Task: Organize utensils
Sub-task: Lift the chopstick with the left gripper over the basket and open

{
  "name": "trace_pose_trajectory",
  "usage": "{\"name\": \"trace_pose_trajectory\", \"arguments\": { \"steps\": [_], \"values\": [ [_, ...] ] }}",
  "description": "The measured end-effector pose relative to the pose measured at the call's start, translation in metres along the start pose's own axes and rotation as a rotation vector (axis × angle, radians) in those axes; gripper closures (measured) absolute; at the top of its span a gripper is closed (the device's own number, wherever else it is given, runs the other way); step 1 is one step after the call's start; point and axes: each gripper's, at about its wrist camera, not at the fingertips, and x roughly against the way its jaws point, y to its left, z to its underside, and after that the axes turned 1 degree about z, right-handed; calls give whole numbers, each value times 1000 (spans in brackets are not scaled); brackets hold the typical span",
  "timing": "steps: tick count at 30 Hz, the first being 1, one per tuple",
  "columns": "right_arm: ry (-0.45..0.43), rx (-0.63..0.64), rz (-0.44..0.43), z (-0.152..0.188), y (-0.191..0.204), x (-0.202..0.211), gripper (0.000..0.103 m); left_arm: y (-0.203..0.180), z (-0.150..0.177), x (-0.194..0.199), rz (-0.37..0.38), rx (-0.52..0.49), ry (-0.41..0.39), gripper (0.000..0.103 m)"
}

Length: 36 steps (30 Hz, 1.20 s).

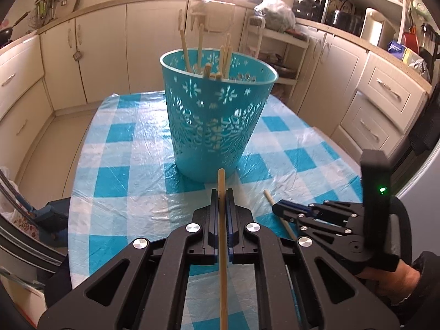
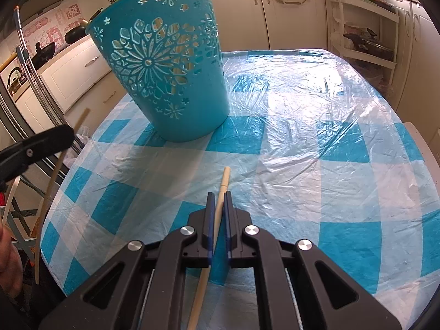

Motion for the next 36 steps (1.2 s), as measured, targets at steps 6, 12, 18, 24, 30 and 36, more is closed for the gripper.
{"name": "trace_pose_trajectory", "arguments": {
  "steps": [6,12,18,24,30,36],
  "values": [
    [0,-10,-10,0,-2,1,96,4,-7,19,47,40,-50,98],
    [0,-18,-19,0,-4,1,96,17,-28,49,109,108,-149,98],
    [0,-22,-24,0,-5,1,96,25,-61,75,137,144,-255,98],
    [1,-25,-35,0,-6,1,95,27,-104,88,139,150,-354,98],
    [3,-38,-53,-1,-8,0,94,26,-150,88,116,153,-463,98],
    [2,-30,-63,-1,-7,1,90,30,-189,53,62,165,-506,98]
  ]
}}
